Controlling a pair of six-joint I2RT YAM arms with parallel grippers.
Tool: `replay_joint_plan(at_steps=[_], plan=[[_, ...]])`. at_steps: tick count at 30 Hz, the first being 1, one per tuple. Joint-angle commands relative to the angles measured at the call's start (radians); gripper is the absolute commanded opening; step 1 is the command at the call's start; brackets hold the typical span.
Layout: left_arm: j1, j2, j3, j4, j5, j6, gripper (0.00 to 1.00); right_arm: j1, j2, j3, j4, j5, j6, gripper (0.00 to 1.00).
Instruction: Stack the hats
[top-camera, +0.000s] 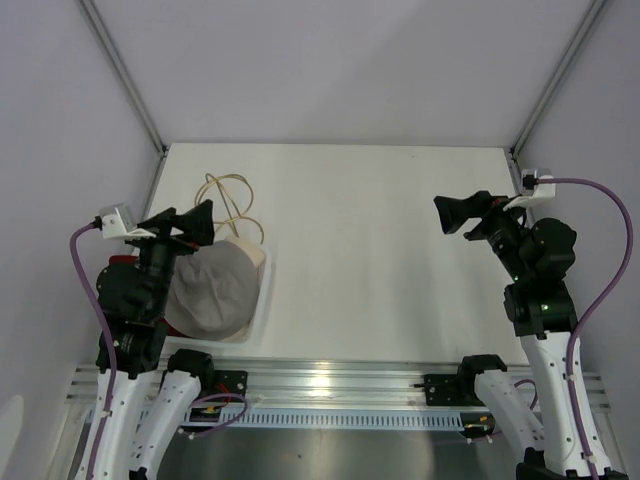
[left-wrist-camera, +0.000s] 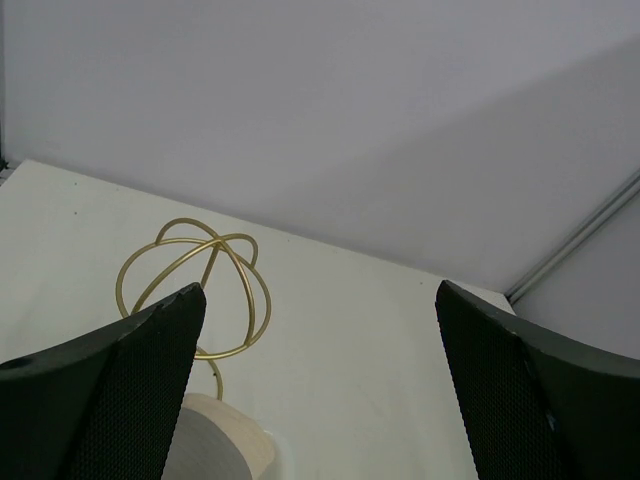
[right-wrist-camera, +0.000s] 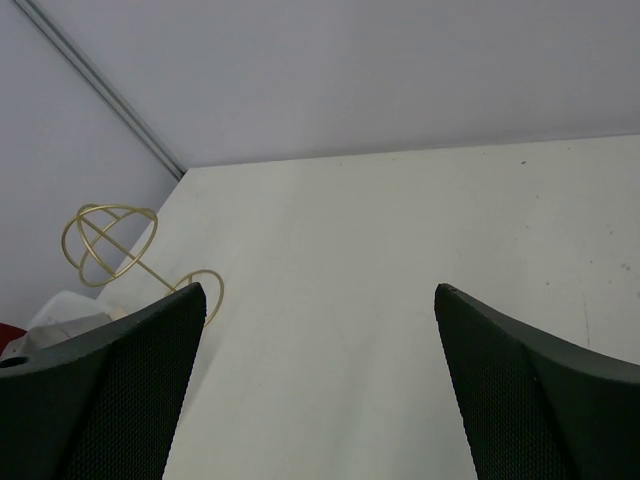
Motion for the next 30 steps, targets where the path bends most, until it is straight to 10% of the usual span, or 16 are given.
replay_joint_plan(at_steps=[1, 7, 13, 30], plan=[[0.009, 0.02, 0.037, -0.007, 0.034, 0.022, 1.0, 0.004, -0.021, 0.008, 0.02, 0.001, -0.011, 0.99], [0.009, 0.05, 0.008, 0.051, 0.21, 0.047, 1.0, 0.005, -0.021, -0.004, 0.016, 0.011, 0.007, 0.99], [0.006, 0.262, 0.161, -0.188, 0.031, -0.005, 0.99, 0.014, -0.041, -0.035, 0.016, 0.042, -0.001, 0.99], [-0.051, 0.636, 0.317, -0.181, -0.05, -0.142, 0.91, 0.017, -0.045, -0.056, 0.034, 0.082, -0.002, 0.99]])
